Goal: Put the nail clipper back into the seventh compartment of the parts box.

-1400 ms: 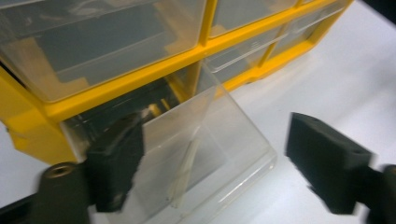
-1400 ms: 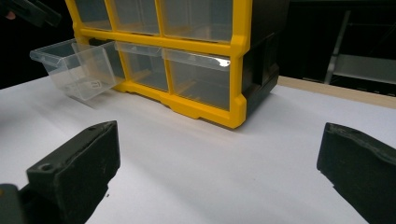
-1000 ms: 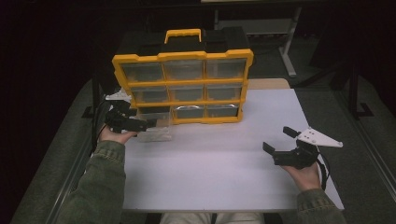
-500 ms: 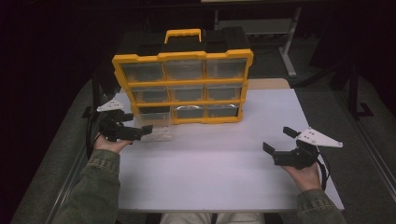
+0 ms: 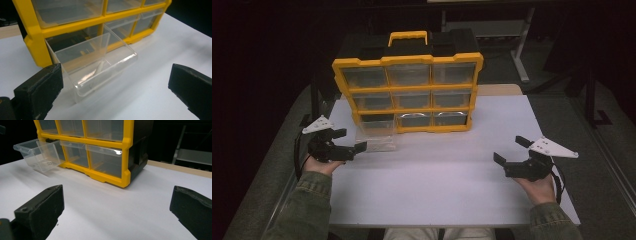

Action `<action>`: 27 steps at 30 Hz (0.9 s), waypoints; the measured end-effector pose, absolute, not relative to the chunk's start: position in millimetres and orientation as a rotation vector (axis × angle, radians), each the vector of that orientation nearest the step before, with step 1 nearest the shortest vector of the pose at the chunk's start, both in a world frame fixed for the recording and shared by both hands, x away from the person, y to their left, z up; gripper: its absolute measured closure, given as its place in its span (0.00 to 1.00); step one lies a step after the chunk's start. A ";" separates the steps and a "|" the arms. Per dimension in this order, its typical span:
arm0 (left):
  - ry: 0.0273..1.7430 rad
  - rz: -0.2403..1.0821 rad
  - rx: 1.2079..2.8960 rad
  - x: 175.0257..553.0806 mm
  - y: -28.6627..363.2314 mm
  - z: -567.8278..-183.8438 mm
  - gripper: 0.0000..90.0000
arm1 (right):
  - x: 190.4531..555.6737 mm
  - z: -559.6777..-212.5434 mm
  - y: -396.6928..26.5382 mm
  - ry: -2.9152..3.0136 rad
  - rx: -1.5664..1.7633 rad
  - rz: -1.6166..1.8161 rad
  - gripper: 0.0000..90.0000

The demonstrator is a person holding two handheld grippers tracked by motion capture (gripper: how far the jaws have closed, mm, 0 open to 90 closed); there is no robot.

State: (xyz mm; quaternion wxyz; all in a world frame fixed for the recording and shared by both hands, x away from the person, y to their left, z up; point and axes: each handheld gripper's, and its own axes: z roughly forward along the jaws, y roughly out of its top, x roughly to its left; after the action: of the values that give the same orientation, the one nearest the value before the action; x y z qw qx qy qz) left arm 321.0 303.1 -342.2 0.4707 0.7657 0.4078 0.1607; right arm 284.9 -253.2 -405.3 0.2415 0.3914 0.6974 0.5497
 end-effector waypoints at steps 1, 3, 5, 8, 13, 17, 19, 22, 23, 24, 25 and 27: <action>0.996 0.399 1.877 319.8 304.4 -343.4 0.00 | 284.9 -405.5 -252.9 1.909 1.072 1.501 0.00; 0.989 0.403 1.870 317.8 307.2 -345.2 0.00 | 285.0 -405.9 -252.5 1.914 1.070 1.493 0.00; 0.980 0.416 1.854 315.3 309.3 -346.5 0.00 | 285.3 -406.3 -252.4 1.913 1.072 1.491 0.00; 0.951 0.428 1.807 311.3 312.2 -350.4 0.00 | 285.5 -406.6 -252.4 1.912 1.074 1.486 0.00; 0.943 0.448 1.789 307.7 313.3 -358.3 0.00 | 285.2 -406.7 -252.5 1.911 1.076 1.480 0.00; 0.946 0.455 1.772 304.5 315.4 -363.8 0.00 | 284.7 -406.7 -252.5 1.911 1.078 1.480 0.00; 0.926 0.459 1.758 301.5 316.7 -366.4 0.00 | 284.7 -406.8 -252.8 1.910 1.078 1.478 0.00; 0.921 0.457 1.752 298.3 318.0 -371.4 0.00 | 284.8 -406.8 -252.9 1.910 1.078 1.477 0.00; 0.924 0.455 1.755 297.8 318.2 -372.9 0.00 | 284.9 -406.8 -252.9 1.910 1.077 1.477 0.00; 0.926 0.452 1.756 296.9 318.7 -375.7 0.00 | 284.9 -406.8 -252.9 1.911 1.076 1.476 0.00; 0.930 0.455 1.754 296.0 319.1 -378.1 0.00 | 284.9 -406.7 -252.8 1.911 1.074 1.476 0.00; 0.936 0.450 1.754 295.1 320.5 -382.5 0.00 | 284.9 -406.5 -253.1 1.909 1.073 1.476 0.00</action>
State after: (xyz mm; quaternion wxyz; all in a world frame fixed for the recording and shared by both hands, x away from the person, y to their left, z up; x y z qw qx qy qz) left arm 295.1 320.5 -382.5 0.5241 0.7329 0.3910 0.1880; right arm 284.9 -253.1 -406.5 0.2477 0.3936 0.7005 0.5414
